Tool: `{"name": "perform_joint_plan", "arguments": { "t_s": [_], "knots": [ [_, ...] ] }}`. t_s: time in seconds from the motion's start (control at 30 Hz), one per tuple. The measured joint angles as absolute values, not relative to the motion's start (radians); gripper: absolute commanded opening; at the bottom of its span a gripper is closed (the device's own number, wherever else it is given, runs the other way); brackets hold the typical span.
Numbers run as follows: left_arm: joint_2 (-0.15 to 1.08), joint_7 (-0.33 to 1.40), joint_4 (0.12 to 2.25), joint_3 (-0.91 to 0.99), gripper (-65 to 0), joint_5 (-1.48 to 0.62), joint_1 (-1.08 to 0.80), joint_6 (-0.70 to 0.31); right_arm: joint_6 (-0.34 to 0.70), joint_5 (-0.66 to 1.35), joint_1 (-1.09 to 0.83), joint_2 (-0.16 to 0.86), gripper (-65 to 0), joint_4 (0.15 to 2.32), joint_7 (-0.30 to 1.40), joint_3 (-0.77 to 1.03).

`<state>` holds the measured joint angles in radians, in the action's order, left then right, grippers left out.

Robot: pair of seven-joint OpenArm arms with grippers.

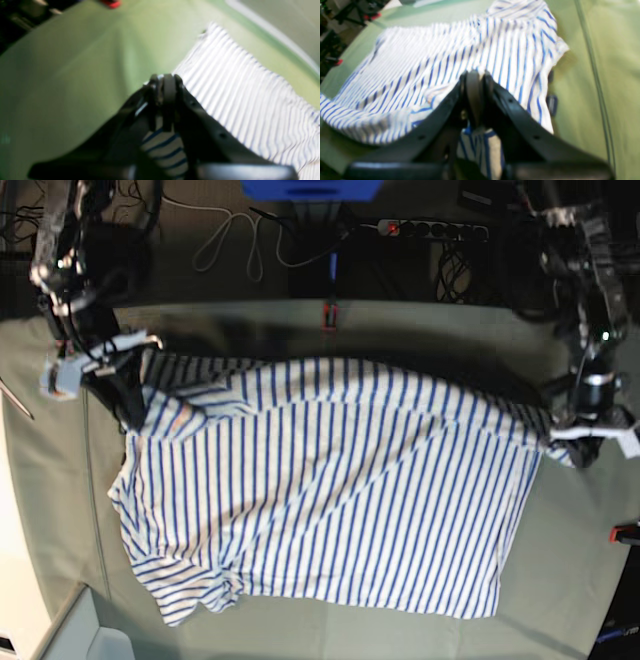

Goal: Layout the t-shirt on the table in an organized manner, then fold the t-shirt properly
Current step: 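Lower the shirt edge onto the table and regrip with both grippers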

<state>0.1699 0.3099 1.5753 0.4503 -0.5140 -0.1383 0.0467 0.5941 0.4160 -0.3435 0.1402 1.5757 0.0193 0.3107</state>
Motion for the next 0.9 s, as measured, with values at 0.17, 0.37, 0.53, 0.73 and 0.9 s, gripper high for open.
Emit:
{"name": "perform_joint_plan", "arguments": {
  "t_s": [0.17,0.37,0.53,0.73,0.9],
  "knots": [
    [0.220,0.304,1.456,0.376,-64.8,-0.508,-0.010,0.056,0.590,0.418,-0.207,0.177,-65.0,1.479,0.090,0.311],
    [0.241,0.301,1.318,0.326,-64.8,-0.511,0.108,0.052,0.590,0.419,-0.105,0.205,-65.0,1.358,0.134,0.307],
    [0.241,0.306,1.215,0.331,-64.5,-0.509,0.149,0.059,0.590,0.413,-0.057,0.212,-65.0,1.245,0.142,0.283],
    [0.241,0.303,1.163,0.326,-50.5,-0.506,0.181,0.056,0.591,0.416,-0.046,0.255,-50.7,1.197,0.142,0.190],
    [0.241,0.305,1.166,0.326,-14.4,-0.506,0.180,0.056,0.590,0.416,-0.065,0.252,-37.2,1.273,0.142,0.191]
  ]
}}
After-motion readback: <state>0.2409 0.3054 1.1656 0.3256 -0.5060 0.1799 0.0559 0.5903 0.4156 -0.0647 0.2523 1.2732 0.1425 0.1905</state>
